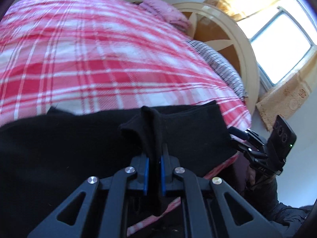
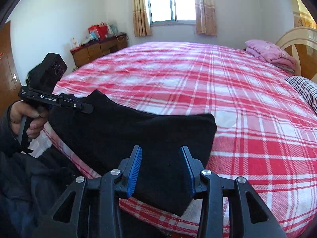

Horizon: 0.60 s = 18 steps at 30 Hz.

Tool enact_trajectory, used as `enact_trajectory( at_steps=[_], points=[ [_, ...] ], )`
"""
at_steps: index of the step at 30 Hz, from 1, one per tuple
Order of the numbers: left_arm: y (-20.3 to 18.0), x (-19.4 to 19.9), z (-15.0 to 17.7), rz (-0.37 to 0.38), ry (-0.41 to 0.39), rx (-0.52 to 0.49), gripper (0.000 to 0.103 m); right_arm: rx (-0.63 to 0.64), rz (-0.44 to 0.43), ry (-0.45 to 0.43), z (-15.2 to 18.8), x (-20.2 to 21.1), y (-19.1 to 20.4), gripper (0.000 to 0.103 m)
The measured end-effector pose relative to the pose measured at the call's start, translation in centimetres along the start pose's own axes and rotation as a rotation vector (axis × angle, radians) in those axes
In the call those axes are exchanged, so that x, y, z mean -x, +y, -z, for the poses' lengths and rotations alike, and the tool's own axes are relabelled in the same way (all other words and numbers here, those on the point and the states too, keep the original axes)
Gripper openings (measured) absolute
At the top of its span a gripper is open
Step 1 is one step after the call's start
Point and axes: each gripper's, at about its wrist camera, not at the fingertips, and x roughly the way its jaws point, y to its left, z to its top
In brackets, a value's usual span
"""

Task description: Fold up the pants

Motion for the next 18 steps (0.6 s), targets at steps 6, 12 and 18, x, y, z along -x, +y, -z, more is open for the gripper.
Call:
enact_trajectory(
  at_steps=[6, 12, 18],
  points=[
    [2.0, -2.2, 0.4, 0.0, 0.025, 0.024, 0.01, -0.035, 0.027, 0.068, 0.3, -2.2, -0.8, 0.044],
    [1.8, -1.7, 0.5, -0.016, 0.013, -0.003, 0.013, -0.037, -0.006, 0.001, -3.0, -2.0, -1.1, 0.054],
    [1.7, -1.9, 0.9, -0.046, 0.003, -0.04, 0.018, -0.147, 0.022, 0.094, -2.4, -7.1, -4.3, 0.055]
  ],
)
